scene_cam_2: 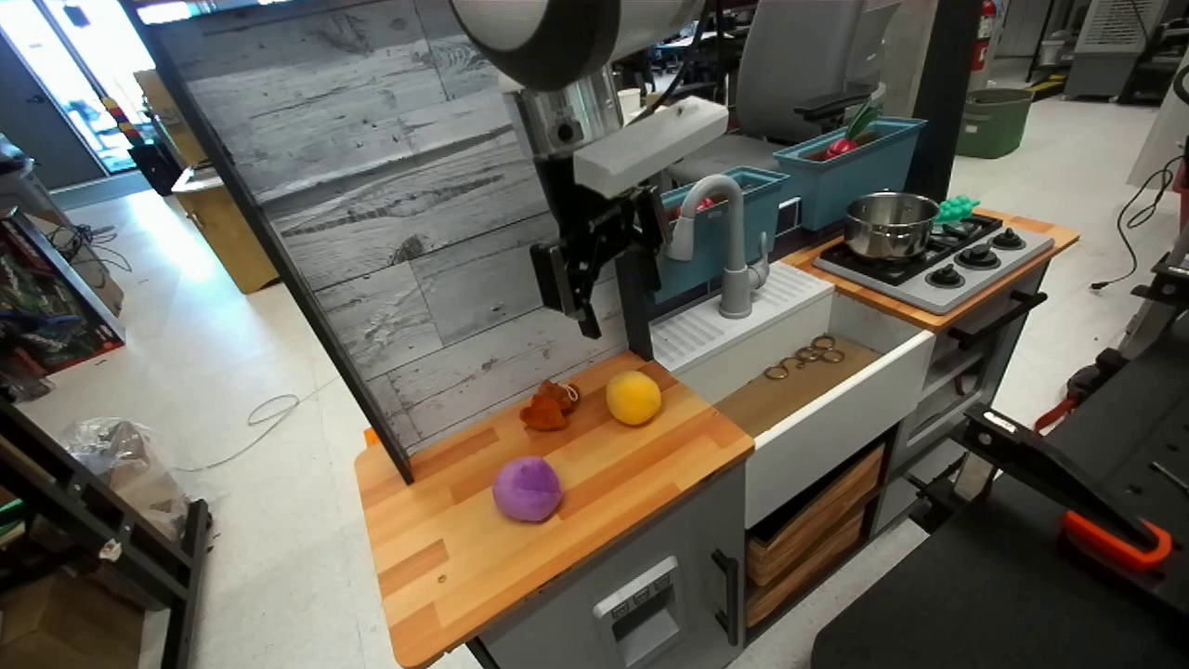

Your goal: Put the yellow plushie in the pot

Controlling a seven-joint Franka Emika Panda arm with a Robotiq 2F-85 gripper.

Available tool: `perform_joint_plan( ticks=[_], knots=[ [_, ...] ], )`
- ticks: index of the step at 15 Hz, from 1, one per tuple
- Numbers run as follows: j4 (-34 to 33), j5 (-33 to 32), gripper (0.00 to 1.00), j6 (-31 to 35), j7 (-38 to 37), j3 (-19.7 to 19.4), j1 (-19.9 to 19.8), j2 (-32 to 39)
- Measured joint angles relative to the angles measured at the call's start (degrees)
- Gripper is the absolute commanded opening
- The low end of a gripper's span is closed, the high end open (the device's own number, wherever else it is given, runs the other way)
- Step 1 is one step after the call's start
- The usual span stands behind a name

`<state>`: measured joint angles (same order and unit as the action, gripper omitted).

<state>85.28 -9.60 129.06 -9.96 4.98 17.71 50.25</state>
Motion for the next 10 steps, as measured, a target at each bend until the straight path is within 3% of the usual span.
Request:
perform_joint_plan(
  ticks=[10],
  knots=[
    [-14.6, 0.0, 1.00, -10.5, -0.8, -1.5, 0.8, 11.5]
  ],
)
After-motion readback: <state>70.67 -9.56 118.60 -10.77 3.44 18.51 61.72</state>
